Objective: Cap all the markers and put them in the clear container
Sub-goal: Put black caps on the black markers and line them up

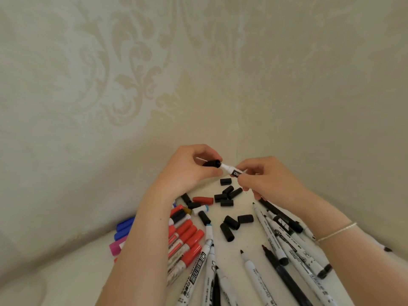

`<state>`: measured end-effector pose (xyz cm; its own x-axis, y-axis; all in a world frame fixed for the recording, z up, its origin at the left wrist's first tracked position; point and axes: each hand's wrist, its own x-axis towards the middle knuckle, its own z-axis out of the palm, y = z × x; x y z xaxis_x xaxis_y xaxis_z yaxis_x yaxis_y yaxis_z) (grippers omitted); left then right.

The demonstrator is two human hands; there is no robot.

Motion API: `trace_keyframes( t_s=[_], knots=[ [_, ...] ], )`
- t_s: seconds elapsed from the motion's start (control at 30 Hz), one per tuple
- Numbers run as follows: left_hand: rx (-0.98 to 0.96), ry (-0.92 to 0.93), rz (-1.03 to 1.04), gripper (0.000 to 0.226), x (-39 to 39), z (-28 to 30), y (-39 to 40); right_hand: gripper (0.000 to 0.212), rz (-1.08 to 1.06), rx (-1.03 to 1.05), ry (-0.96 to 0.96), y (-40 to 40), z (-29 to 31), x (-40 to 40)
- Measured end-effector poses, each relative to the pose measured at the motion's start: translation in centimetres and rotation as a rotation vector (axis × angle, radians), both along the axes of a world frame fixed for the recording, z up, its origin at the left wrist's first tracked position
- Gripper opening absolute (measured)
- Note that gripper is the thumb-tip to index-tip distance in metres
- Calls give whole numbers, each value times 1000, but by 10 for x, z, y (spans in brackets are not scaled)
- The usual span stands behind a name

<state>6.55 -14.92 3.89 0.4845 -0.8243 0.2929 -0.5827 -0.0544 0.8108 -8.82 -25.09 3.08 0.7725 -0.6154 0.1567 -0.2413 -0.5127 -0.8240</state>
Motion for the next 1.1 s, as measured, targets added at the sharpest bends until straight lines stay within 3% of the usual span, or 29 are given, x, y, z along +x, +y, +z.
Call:
trace_keyframes(
  t_s=[0.23, 0.4, 0.6, 0.73, 0.97, 1.1],
  knots=[
    [203, -115, -113, 18, -7, -3, -3, 20, 24, -253, 215, 0, 1, -1],
    [268, 29, -225, 12, 2, -5, 3, 18, 75, -209, 127, -3, -5, -5],
    [229, 456, -310, 13, 0, -17, -2, 15, 47, -251, 68, -3, -12, -3],
    [255, 519, -296, 15, -4, -21, -9, 15, 11, -279, 74, -1, -16, -2],
    [266, 525, -260, 18, -7, -24, -13, 13, 10, -184, 85, -3, -16, 2],
    [243, 536, -283, 17, -5, -25, -14, 7, 53, 21, 54, -5, -12, 3]
  ],
)
